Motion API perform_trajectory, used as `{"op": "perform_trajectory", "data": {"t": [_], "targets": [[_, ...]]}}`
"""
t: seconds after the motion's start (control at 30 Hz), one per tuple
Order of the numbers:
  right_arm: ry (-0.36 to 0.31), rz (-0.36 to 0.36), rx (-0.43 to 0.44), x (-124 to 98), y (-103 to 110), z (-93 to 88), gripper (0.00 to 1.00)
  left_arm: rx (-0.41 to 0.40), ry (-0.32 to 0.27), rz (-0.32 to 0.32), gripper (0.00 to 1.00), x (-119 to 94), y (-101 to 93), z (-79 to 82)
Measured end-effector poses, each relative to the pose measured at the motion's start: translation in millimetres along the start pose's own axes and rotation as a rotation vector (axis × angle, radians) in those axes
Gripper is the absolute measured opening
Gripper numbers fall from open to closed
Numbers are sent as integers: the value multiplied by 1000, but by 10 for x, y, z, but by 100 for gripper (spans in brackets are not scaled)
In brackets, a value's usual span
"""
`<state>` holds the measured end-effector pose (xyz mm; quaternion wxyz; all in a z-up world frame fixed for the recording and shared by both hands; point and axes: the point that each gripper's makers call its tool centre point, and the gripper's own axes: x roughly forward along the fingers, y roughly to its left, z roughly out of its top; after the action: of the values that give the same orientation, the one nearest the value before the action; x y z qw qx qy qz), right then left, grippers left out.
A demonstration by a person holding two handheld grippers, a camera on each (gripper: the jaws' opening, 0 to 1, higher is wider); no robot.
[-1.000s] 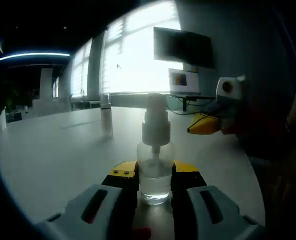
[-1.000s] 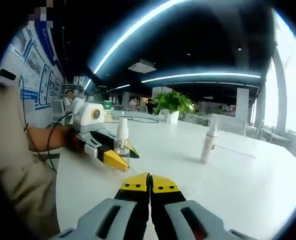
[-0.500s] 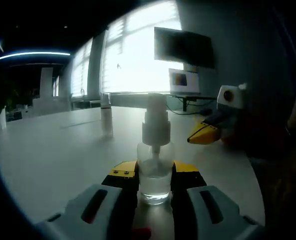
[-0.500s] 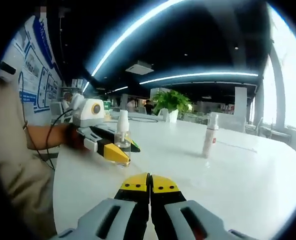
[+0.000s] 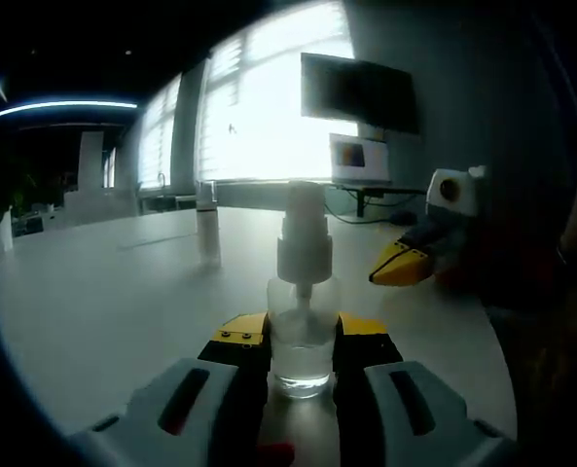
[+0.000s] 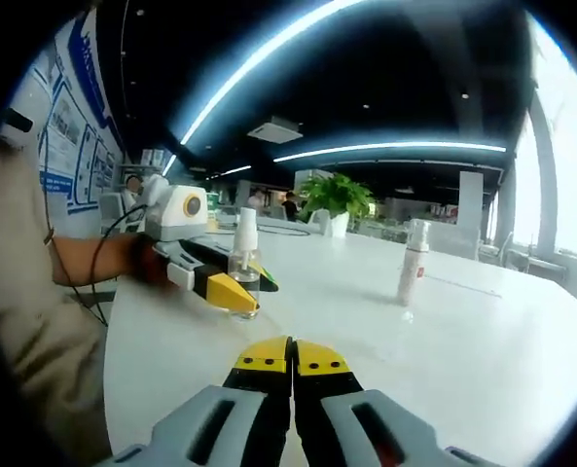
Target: Clamp pump bottle remove cover press pump head put on cover
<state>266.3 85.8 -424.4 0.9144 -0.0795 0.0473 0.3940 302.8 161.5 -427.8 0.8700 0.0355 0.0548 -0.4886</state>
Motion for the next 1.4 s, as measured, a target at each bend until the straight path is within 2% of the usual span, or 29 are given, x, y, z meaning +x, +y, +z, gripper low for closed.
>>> {"op": "perform_trajectory", "data": {"t": [0.37, 0.7, 1.07, 1.17, 1.4], "targets": [[17, 1, -14, 7, -14, -38, 0, 4, 0, 0, 16, 0, -9, 1], [-2, -12, -16, -7, -72, -16, 0, 4, 0, 2, 16, 5, 4, -2], [-11, -94, -44, -18, -200, 69, 4, 5, 0, 2, 16, 6, -5, 0], [-21, -121, -53, -17, -197, 148, 6, 5, 0, 3, 16, 5, -3, 1], [-32, -193, -41, -16, -431, 215, 10, 6, -1, 3, 16, 3, 0, 2]]}}
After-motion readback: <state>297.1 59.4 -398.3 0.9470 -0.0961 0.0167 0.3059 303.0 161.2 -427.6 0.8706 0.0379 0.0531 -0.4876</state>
